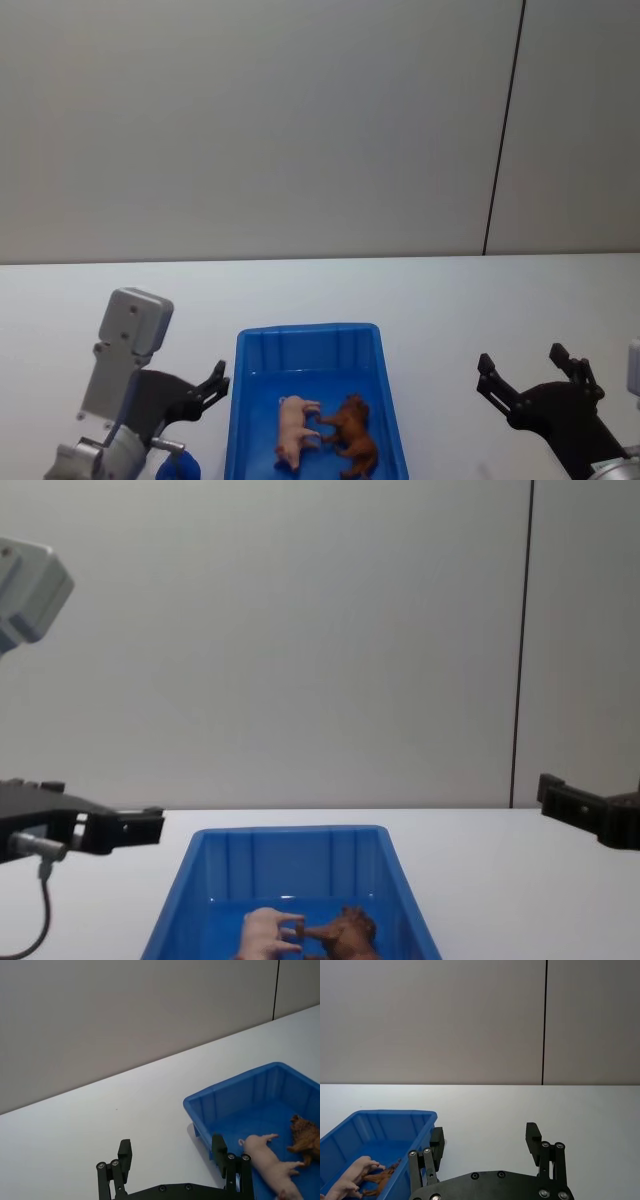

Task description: Pick up the two dolls from the table and place them into the box.

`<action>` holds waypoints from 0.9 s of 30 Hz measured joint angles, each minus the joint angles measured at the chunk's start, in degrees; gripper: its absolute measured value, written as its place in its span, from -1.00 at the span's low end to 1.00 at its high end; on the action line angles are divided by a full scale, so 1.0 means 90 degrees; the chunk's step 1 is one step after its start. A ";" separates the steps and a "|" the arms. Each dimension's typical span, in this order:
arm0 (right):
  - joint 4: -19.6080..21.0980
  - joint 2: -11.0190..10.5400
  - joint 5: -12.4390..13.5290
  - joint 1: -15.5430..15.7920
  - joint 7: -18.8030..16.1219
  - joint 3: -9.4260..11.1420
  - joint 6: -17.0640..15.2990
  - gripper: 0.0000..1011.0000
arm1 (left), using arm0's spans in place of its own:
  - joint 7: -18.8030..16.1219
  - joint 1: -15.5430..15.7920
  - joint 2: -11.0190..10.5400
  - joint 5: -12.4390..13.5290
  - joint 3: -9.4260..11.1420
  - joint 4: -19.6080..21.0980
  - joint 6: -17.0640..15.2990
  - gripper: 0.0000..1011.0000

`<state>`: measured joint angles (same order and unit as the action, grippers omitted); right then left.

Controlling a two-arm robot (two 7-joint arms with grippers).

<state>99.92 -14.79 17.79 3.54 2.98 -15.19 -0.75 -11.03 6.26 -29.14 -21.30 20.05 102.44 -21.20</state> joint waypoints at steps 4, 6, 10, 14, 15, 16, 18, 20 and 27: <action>0.0004 -0.0002 0.0000 0.0002 0.0003 0.0000 0.0001 0.98 | 0.0046 -0.0046 -0.0081 -0.0072 -0.0058 0.0023 -0.0153 0.99; 0.0005 -0.0003 0.0000 0.0003 0.0003 0.0000 0.0001 0.98 | 0.0104 -0.0071 -0.0123 -0.0106 -0.0089 0.0023 -0.0237 0.99; 0.0007 -0.0005 -0.0001 0.0005 0.0006 0.0000 0.0001 0.98 | 0.0226 -0.0099 -0.0183 -0.0154 -0.0129 0.0018 -0.0386 0.99; 0.0008 -0.0006 -0.0001 0.0007 0.0008 -0.0001 0.0001 0.98 | 0.0383 -0.0119 -0.0237 -0.0196 -0.0162 -0.0025 -0.0524 0.99; 0.0008 -0.0006 -0.0001 0.0008 0.0009 -0.0001 0.0001 0.98 | 0.0446 -0.0125 -0.0257 -0.0209 -0.0173 -0.0044 -0.0576 0.99; 0.0009 -0.0006 -0.0001 0.0009 0.0009 -0.0001 0.0001 0.98 | 0.0491 -0.0131 -0.0266 -0.0219 -0.0179 -0.0054 -0.0605 0.99; 0.0008 -0.0006 -0.0001 0.0009 0.0010 -0.0001 0.0001 0.98 | 0.0582 -0.0148 -0.0300 -0.0241 -0.0196 -0.0080 -0.0661 0.99; 0.0008 -0.0006 -0.0001 0.0009 0.0010 -0.0001 0.0000 0.98 | 0.0661 -0.0174 -0.0336 -0.0260 -0.0214 -0.0106 -0.0718 0.99; 0.0008 -0.0006 -0.0001 0.0009 0.0011 -0.0001 0.0000 0.98 | 0.0785 -0.0261 -0.0429 -0.0316 -0.0261 -0.0131 -0.0836 0.99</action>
<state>99.99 -14.84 17.78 3.62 3.08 -15.19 -0.75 -3.97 3.91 -33.01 -24.15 17.70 101.26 -28.72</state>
